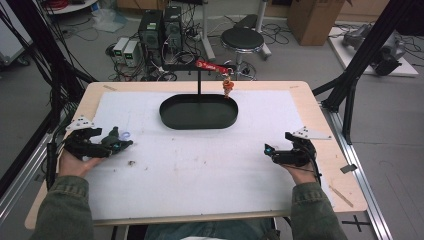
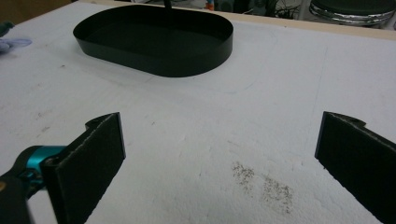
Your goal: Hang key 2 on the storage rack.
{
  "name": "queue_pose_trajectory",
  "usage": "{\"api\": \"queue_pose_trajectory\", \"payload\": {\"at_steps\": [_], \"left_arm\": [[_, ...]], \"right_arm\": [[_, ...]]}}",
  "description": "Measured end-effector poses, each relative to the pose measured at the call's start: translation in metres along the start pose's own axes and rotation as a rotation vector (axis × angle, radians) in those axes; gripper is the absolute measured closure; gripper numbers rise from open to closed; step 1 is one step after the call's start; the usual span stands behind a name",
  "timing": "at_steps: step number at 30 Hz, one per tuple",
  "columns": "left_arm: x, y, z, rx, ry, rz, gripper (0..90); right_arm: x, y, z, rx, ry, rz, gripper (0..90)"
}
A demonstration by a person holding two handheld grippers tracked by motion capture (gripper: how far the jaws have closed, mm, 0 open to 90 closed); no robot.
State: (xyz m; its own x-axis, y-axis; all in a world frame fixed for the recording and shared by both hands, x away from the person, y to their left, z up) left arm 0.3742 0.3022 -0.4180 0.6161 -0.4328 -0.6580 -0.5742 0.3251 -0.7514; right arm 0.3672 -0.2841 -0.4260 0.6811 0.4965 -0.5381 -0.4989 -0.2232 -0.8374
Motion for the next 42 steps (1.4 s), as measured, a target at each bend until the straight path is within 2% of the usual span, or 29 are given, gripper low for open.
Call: {"api": "queue_pose_trajectory", "payload": {"at_steps": [4,9,11,14,16,17,20,24,26,27,29,31,33,37,42], "left_arm": [[0.002,-0.003,0.006,0.013,0.019,0.026,4.9],[0.007,-0.005,0.015,0.059,0.020,0.124,4.9],[0.009,-0.006,0.019,0.068,0.026,0.160,4.9],[0.011,-0.005,0.024,0.066,0.058,0.199,4.9],[0.015,-0.003,0.027,0.064,0.081,0.246,4.9],[0.017,0.000,0.028,0.070,0.084,0.290,4.9],[0.024,0.008,0.029,0.080,0.090,0.370,4.9],[0.031,0.014,0.029,0.076,0.088,0.429,4.9],[0.035,0.018,0.028,0.095,0.085,0.475,5.0],[0.036,0.019,0.026,0.104,0.095,0.484,8.7],[0.034,0.020,0.024,0.142,0.063,0.477,35.3],[0.032,0.020,0.025,0.131,0.066,0.470,38.6],[0.030,0.019,0.026,0.138,0.049,0.461,42.2],[0.025,0.016,0.028,0.128,0.021,0.405,43.9],[0.018,0.010,0.028,0.103,0.038,0.347,44.7]], "right_arm": [[0.000,0.003,0.001,-0.007,0.000,0.008,0.8],[0.000,0.004,0.001,-0.013,-0.004,0.007,0.8],[0.000,0.004,0.001,-0.011,-0.002,0.009,0.8],[0.000,0.005,0.000,-0.011,-0.002,0.006,0.8],[-0.001,0.006,-0.001,-0.007,0.002,0.009,0.8],[-0.001,0.006,-0.001,-0.008,0.004,0.007,0.8],[-0.001,0.006,-0.001,-0.010,0.007,0.005,0.8],[-0.001,0.006,-0.001,-0.012,0.012,0.007,0.8],[-0.002,0.006,-0.001,-0.011,0.013,0.006,0.8],[-0.002,0.006,-0.001,-0.013,0.015,0.002,0.8],[-0.004,0.005,-0.001,-0.010,0.013,-0.004,0.8],[-0.004,0.006,-0.001,-0.004,0.012,0.001,0.8],[-0.005,0.006,-0.002,-0.003,0.013,-0.003,0.8],[-0.005,0.006,-0.002,0.006,0.007,-0.006,0.8],[-0.005,0.005,-0.002,0.006,0.009,-0.018,0.8]]}}
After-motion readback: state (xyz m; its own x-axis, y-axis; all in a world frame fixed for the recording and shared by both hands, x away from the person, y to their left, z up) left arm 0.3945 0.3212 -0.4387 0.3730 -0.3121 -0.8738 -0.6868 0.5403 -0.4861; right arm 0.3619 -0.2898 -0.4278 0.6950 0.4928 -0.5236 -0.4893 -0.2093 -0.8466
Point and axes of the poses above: each handheld gripper's, and its own axes: x roughly forward along the jaws, y roughly out of its underside, z roughly to its left, the point moved 4 cm from there along x, roughly forward along the jaws, and after that the axes turned 6 degrees about z, right-handed, at the moved point
